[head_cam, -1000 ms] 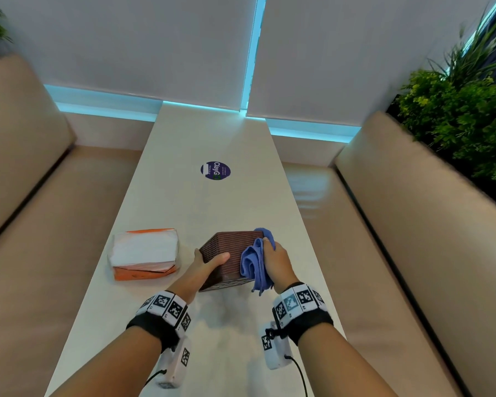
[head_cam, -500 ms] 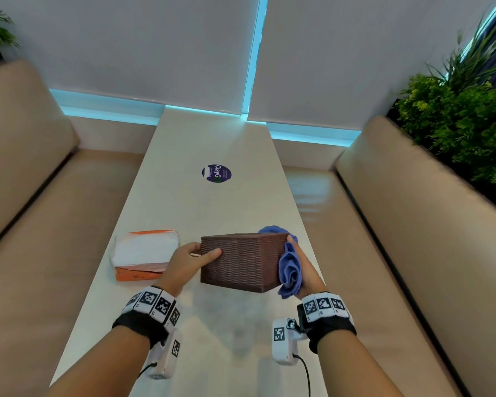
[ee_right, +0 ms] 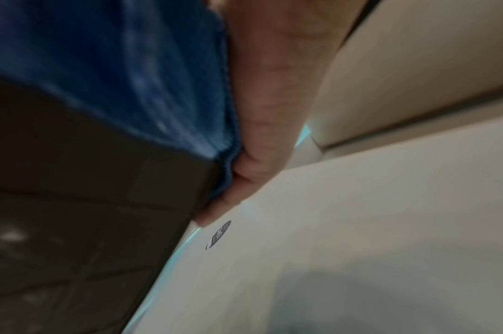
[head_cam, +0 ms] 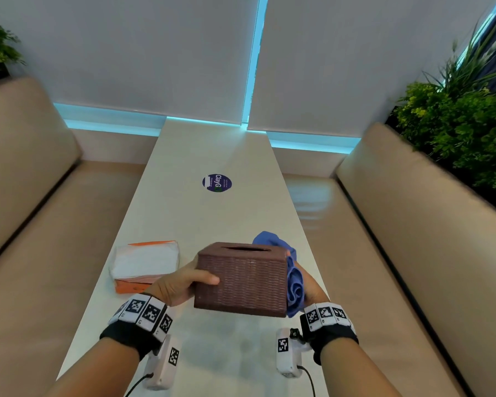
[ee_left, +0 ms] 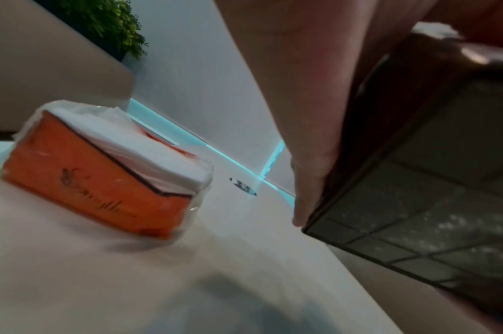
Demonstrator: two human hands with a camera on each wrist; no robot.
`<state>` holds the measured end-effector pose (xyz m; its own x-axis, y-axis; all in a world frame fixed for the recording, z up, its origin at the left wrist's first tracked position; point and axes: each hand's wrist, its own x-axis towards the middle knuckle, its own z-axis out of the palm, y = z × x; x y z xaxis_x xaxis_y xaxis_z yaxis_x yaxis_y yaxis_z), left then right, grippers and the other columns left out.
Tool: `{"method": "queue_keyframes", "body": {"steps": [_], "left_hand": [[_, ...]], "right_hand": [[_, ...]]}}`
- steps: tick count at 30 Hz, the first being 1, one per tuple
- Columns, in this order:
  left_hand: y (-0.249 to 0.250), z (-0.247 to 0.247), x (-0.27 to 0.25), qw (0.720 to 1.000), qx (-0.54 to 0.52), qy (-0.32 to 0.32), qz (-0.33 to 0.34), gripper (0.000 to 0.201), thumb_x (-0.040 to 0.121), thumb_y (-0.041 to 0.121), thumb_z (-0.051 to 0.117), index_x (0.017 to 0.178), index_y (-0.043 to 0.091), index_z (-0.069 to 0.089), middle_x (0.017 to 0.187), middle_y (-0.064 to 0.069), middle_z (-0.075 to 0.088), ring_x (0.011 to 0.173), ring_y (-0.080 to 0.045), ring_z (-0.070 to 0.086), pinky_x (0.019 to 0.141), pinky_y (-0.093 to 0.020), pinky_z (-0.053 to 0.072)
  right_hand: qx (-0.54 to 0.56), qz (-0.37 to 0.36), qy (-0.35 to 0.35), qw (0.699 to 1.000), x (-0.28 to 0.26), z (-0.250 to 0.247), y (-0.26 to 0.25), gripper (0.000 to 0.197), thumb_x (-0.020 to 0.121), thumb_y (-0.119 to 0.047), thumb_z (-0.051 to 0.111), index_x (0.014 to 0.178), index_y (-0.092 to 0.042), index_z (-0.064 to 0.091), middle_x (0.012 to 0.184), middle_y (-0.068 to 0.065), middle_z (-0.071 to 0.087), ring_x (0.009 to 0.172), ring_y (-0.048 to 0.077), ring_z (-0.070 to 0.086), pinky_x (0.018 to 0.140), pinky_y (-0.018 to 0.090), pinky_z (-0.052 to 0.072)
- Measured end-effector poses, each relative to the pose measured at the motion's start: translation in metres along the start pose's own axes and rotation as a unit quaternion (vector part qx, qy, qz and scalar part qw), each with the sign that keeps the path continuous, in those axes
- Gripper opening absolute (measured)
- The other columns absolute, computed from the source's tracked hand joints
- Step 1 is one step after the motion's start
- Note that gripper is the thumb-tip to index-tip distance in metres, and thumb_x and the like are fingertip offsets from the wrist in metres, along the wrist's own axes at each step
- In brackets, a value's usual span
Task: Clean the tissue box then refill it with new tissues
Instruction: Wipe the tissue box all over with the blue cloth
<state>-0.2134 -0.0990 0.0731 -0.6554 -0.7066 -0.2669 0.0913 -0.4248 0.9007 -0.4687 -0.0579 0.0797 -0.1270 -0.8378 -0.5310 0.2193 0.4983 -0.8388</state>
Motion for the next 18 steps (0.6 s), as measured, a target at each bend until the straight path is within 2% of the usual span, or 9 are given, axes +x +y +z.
{"method": "queue_keyframes", "body": {"steps": [2,4,6,9,11,12,14,16,18], "left_hand": [[-0.006,0.001,0.001,0.999,0.042,0.002,0.017,0.104,0.044,0.015,0.087,0.135,0.014,0.037,0.124,-0.012,0.060,0.110,-0.019,0.062,0.083,-0.027,0.054],[-0.013,0.001,0.002,0.996,0.070,0.039,0.027,0.113,0.045,0.012,0.084,0.140,0.022,0.025,0.133,-0.010,0.052,0.118,-0.020,0.056,0.087,-0.027,0.053],[-0.020,-0.001,0.005,0.989,0.116,0.082,0.035,0.131,0.036,0.019,0.091,0.142,0.029,0.014,0.136,-0.003,0.046,0.121,-0.015,0.052,0.094,-0.029,0.051],[-0.029,-0.002,0.011,0.955,0.257,0.145,0.030,0.145,0.032,0.037,0.092,0.143,0.039,-0.001,0.144,-0.005,0.028,0.136,-0.021,0.033,0.113,-0.047,0.033],[-0.033,0.002,0.015,0.928,0.328,0.174,0.010,0.153,0.032,0.044,0.085,0.147,0.029,-0.014,0.147,-0.006,0.018,0.140,-0.022,0.021,0.118,-0.045,0.023],[-0.033,0.006,0.016,0.921,0.346,0.180,0.006,0.154,0.031,0.047,0.081,0.147,0.025,-0.017,0.148,-0.006,0.014,0.141,-0.023,0.018,0.118,-0.043,0.021],[-0.035,0.011,0.017,0.914,0.365,0.178,0.004,0.155,0.031,0.048,0.078,0.146,0.024,-0.022,0.149,-0.006,0.010,0.142,-0.024,0.015,0.117,-0.043,0.022],[-0.036,0.013,0.017,0.909,0.385,0.163,-0.001,0.154,0.033,0.048,0.077,0.144,0.024,-0.026,0.149,-0.007,0.007,0.141,-0.024,0.015,0.116,-0.042,0.024],[-0.036,0.012,0.017,0.903,0.402,0.151,-0.004,0.153,0.035,0.049,0.076,0.144,0.021,-0.027,0.148,-0.006,0.005,0.141,-0.023,0.014,0.116,-0.040,0.024]], "right_hand": [[-0.053,-0.029,0.001,0.998,0.003,0.001,-0.003,0.029,0.094,-0.041,0.048,0.107,-0.017,0.059,0.101,0.014,0.066,0.094,0.030,0.062,0.087,0.046,0.052],[-0.107,-0.073,0.007,0.992,0.007,-0.004,-0.004,0.026,0.095,-0.034,0.051,0.113,-0.017,0.060,0.111,0.018,0.068,0.103,0.032,0.064,0.095,0.046,0.050],[-0.145,-0.112,0.034,0.982,0.009,-0.008,-0.009,0.024,0.097,-0.029,0.050,0.112,-0.015,0.062,0.115,0.019,0.067,0.106,0.033,0.064,0.095,0.045,0.050],[-0.158,-0.167,0.035,0.973,0.008,-0.010,-0.018,0.028,0.098,-0.027,0.048,0.119,-0.013,0.059,0.109,0.017,0.067,0.100,0.031,0.065,0.086,0.039,0.053],[-0.195,-0.178,0.016,0.964,0.007,-0.003,-0.023,0.033,0.099,-0.029,0.045,0.127,-0.015,0.055,0.105,0.011,0.067,0.095,0.023,0.064,0.082,0.029,0.052],[-0.232,-0.178,0.013,0.956,0.008,0.002,-0.022,0.036,0.099,-0.030,0.044,0.131,-0.016,0.052,0.112,0.009,0.066,0.101,0.020,0.062,0.085,0.026,0.050],[-0.298,-0.157,-0.001,0.942,0.014,0.011,-0.016,0.045,0.100,-0.034,0.040,0.141,-0.017,0.041,0.136,0.007,0.055,0.122,0.021,0.052,0.101,0.030,0.043],[-0.373,-0.090,-0.045,0.922,0.024,0.019,-0.007,0.058,0.099,-0.044,0.033,0.150,-0.018,0.022,0.157,0.006,0.025,0.144,0.023,0.025,0.118,0.037,0.024],[-0.468,-0.006,-0.062,0.882,0.033,0.024,0.002,0.072,0.095,-0.058,0.026,0.152,-0.018,0.008,0.161,0.008,-0.001,0.149,0.028,-0.004,0.121,0.046,0.004]]}}
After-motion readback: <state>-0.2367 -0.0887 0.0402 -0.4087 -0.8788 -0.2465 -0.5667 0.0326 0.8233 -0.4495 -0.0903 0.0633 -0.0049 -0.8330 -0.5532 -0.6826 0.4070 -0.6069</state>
